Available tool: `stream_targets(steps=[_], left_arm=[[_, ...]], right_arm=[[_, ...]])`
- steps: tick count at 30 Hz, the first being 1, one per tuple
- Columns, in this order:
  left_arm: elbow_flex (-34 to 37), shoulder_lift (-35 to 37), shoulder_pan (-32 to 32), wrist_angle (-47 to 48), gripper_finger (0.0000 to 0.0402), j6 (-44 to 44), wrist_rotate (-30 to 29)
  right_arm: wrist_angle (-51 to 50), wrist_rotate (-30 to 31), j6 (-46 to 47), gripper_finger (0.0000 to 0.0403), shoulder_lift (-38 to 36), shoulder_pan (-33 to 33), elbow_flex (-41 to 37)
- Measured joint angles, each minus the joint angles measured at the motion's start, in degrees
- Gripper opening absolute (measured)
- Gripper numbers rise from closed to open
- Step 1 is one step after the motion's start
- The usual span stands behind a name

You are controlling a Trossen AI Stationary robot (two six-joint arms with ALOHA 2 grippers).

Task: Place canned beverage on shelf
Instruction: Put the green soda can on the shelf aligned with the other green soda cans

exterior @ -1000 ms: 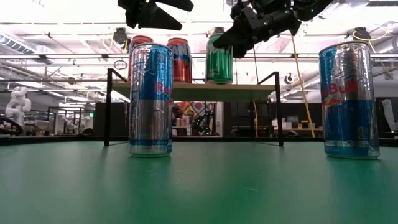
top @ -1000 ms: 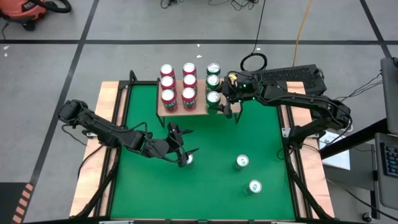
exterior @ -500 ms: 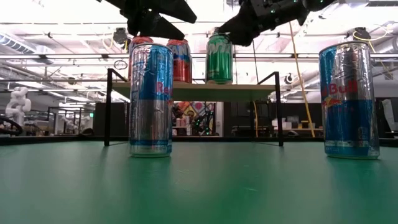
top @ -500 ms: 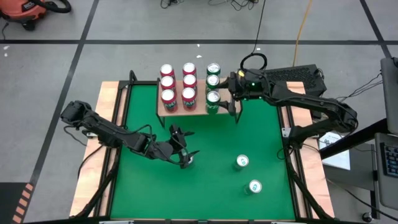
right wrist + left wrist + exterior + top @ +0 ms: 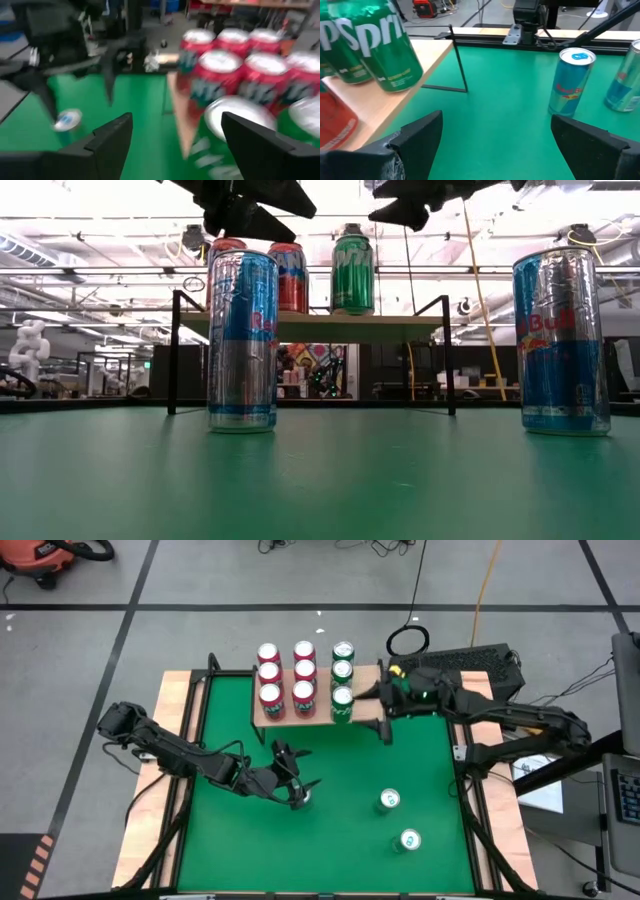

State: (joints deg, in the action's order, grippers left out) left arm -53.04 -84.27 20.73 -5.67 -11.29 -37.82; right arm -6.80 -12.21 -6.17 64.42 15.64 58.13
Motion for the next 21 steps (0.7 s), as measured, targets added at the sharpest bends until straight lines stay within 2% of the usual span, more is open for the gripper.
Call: stream_targets(steps=[5, 9, 21], left_arm=[[0.0, 0.0, -0.14, 0.11, 0.037, -1.54, -2.16], [0.0, 0.0, -0.26, 0.13, 0.037, -1.77, -2.3], [0.0, 0.0, -0.09, 0.17, 0.037, -1.89, -2.22]], right_arm=[[2.29, 8.21, 1.49, 0.0265, 1.08, -6.5, -5.39], [6.92, 13.81, 1.5, 0.0243, 3.19, -9.11, -8.38], [16.61, 14.15, 1.5, 0.0185, 12.79, -9.37, -8.68]])
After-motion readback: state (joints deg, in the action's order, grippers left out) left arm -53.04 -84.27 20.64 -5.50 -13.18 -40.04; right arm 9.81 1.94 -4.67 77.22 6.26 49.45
